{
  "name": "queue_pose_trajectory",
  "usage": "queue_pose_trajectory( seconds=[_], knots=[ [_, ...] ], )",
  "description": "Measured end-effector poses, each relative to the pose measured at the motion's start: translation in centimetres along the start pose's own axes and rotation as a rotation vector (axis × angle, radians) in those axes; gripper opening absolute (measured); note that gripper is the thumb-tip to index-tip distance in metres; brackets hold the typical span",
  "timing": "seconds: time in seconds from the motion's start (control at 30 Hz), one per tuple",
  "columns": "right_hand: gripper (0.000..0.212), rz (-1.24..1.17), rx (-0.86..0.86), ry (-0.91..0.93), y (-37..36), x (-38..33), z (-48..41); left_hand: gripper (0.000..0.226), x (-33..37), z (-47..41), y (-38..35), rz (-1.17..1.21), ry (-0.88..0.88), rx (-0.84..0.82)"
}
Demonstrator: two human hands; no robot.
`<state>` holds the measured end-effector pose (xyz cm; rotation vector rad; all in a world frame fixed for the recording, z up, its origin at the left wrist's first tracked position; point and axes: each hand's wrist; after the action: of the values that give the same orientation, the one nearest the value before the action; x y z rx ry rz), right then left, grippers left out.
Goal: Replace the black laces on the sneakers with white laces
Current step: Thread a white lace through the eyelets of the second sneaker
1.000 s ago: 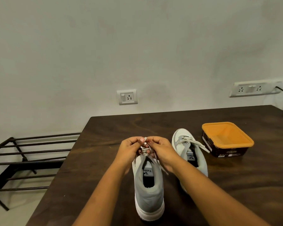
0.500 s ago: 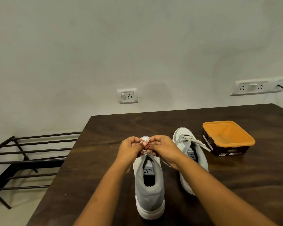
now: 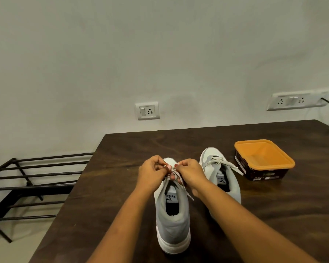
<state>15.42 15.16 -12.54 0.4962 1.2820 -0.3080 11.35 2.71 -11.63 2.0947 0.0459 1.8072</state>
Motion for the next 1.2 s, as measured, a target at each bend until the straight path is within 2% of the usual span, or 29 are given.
queue_pose_trajectory(
  seconds=[0.03, 0.1, 0.23, 0.33, 0.53, 0.67, 0.77, 0.9, 1.03, 1.1, 1.2],
  knots=[
    [0.008, -0.031, 0.002, 0.01, 0.0, -0.1, 0.1, 0.016, 0.0, 0.0, 0.0, -0.009, 0.001, 0.015],
    [0.011, -0.06, -0.04, 0.048, 0.0, -0.4, 0.3, 0.016, 0.2, 0.0, 0.0, -0.037, -0.004, 0.049],
    [0.019, 0.094, -0.23, 0.134, 0.6, -0.8, 0.7, 0.017, 0.2, 0.0, 0.1, -0.045, -0.015, 0.086],
    [0.027, 0.162, -0.252, 0.134, 0.8, -0.8, 0.8, 0.02, 0.1, -0.1, 0.2, -0.002, -0.007, 0.064],
    [0.023, 0.177, -0.296, 0.1, 1.2, -1.2, 0.9, 0.016, 0.0, -0.2, 0.2, 0.046, 0.013, 0.031],
    [0.008, 0.228, -0.278, 0.169, 0.9, -0.7, 0.7, 0.018, -0.2, -0.3, 0.3, 0.093, 0.05, -0.001],
    [0.008, 0.372, -0.2, 0.282, 0.9, -0.6, 0.4, 0.018, -0.2, -0.3, 0.2, 0.151, 0.081, -0.039],
    [0.027, 0.576, -0.179, 0.399, 0.8, -0.8, 0.5, 0.019, -0.3, -0.3, 0.2, 0.212, 0.113, -0.052],
    [0.026, 0.567, -0.139, 0.409, 0.5, -0.5, 0.4, 0.019, -0.4, -0.2, 0.3, 0.286, 0.156, -0.041],
    [0.018, 0.464, -0.104, 0.426, 0.4, -0.4, 0.4, 0.014, -0.4, -0.1, 0.4, 0.29, 0.176, -0.065],
    [0.019, 0.329, -0.059, 0.443, 0.3, -0.4, 0.5, 0.015, -0.1, 0.1, 0.5, 0.314, 0.206, -0.097]
  ],
)
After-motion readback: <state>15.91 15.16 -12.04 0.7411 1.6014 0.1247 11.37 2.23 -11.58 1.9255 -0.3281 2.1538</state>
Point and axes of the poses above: each hand's wrist, its own z-axis away from the middle knuckle, its own y-axis out of the back of the hand, x = y × z, and after that the axes turned 5 degrees about x, right-handed
